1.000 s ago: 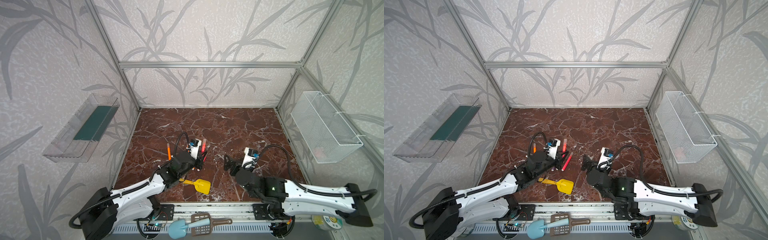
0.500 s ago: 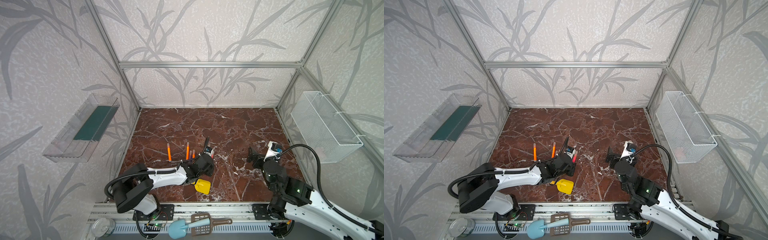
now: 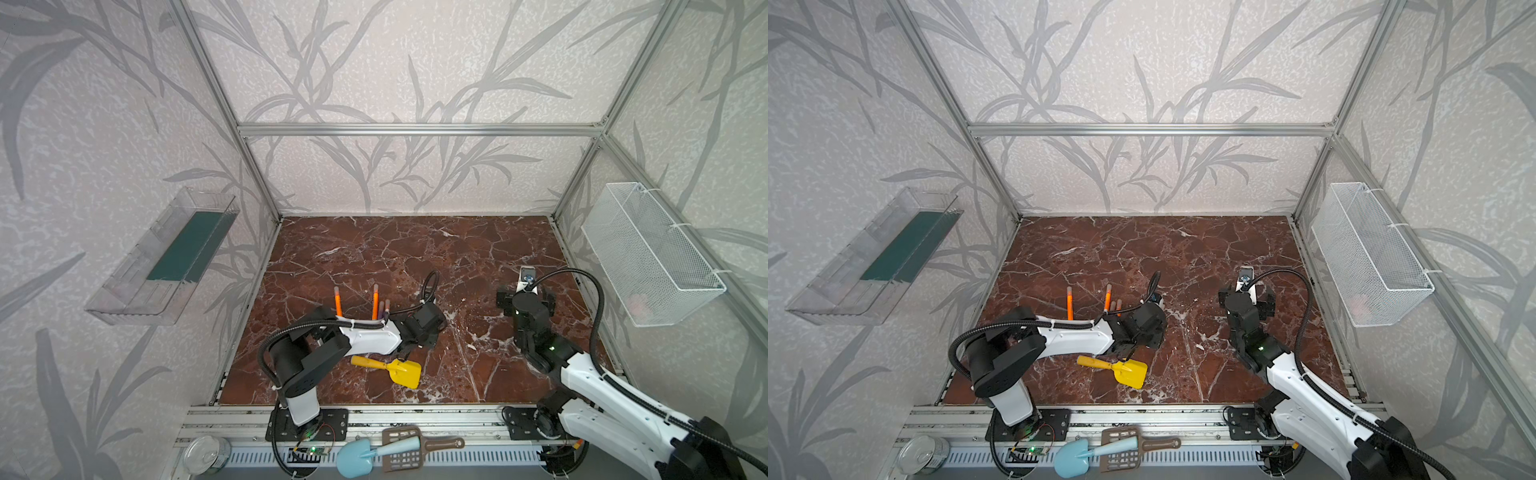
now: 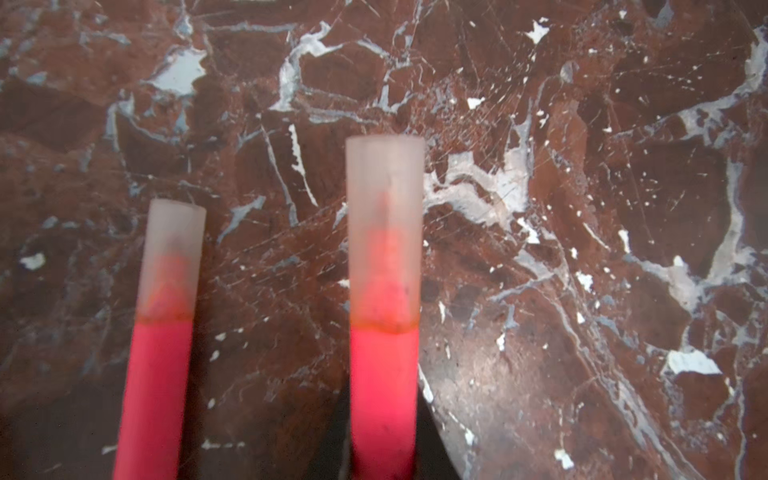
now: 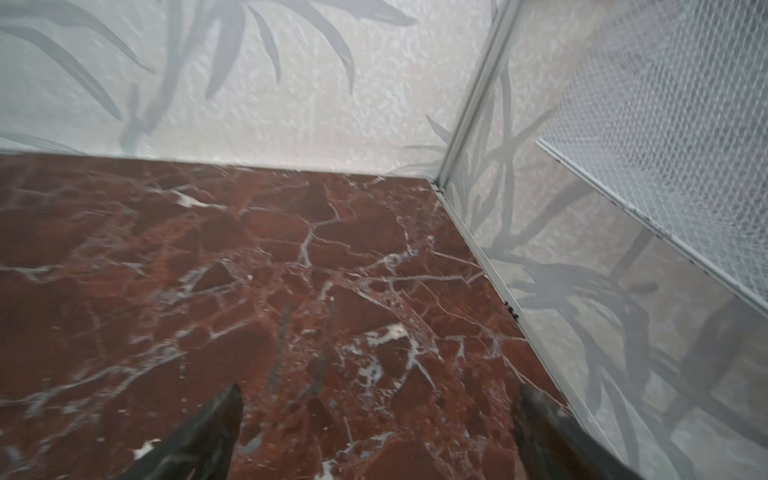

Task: Insert the pens into the pen caps
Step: 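Set the capped pink marker on the table and open the left gripper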

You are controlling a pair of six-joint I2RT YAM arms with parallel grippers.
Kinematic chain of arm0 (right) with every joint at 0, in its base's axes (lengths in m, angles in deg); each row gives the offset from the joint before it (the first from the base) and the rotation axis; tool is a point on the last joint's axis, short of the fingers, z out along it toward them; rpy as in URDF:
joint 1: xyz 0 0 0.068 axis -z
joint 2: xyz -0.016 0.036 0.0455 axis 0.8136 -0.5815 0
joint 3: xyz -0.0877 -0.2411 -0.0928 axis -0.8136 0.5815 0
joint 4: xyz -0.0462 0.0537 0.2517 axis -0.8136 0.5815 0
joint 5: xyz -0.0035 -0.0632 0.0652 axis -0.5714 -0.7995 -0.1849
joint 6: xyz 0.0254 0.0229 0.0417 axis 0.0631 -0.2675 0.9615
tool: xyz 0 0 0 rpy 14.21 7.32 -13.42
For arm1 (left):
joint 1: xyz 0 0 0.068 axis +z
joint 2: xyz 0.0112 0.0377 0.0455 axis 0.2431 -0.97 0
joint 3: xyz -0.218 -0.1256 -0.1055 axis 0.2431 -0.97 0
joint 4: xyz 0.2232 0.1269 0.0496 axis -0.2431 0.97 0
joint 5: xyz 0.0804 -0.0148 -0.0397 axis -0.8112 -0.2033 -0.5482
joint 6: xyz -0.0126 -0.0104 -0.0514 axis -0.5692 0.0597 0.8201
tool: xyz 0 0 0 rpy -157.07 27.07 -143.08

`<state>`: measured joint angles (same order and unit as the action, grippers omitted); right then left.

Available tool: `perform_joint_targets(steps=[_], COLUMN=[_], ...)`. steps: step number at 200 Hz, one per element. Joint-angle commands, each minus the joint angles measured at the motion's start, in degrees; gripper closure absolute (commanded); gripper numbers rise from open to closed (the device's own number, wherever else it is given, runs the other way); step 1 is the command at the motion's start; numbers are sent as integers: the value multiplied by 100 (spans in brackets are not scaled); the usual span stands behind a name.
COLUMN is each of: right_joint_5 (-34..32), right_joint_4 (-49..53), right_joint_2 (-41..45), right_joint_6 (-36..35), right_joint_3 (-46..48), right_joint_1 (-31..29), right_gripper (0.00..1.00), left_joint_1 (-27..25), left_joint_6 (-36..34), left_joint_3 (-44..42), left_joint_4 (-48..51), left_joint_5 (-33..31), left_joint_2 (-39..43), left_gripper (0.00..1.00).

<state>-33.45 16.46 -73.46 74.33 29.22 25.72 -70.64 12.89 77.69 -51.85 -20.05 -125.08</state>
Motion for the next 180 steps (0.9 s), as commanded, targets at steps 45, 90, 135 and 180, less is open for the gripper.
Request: perform_joint_targets(steps=[45,90,135,180], right_joint_5=[-242,1310,2541,2614], right_joint_4=[-2908,-3984,-5496,-4466], right_joint_2=[-2205,-2457,-3854,-3612], right_joint_6=[-1299,-1289,-1136,-989], right_joint_3=[300,586,622,282], right_joint_1=[234,915,1558,1643], right_gripper=[1,1,1,1], left_joint_1=[-2,103,1402,3660], left_joint_6=[112,-399,-1916,-3014], left_joint_3=[1043,1128,-760,-3145], left_joint_4=[1692,2093,340,-2524], left_joint_5=[-1114,-2579,-4106,-3697], left_joint_2=[332,1802,3981,4900], left_gripper=[35,29,11,14])
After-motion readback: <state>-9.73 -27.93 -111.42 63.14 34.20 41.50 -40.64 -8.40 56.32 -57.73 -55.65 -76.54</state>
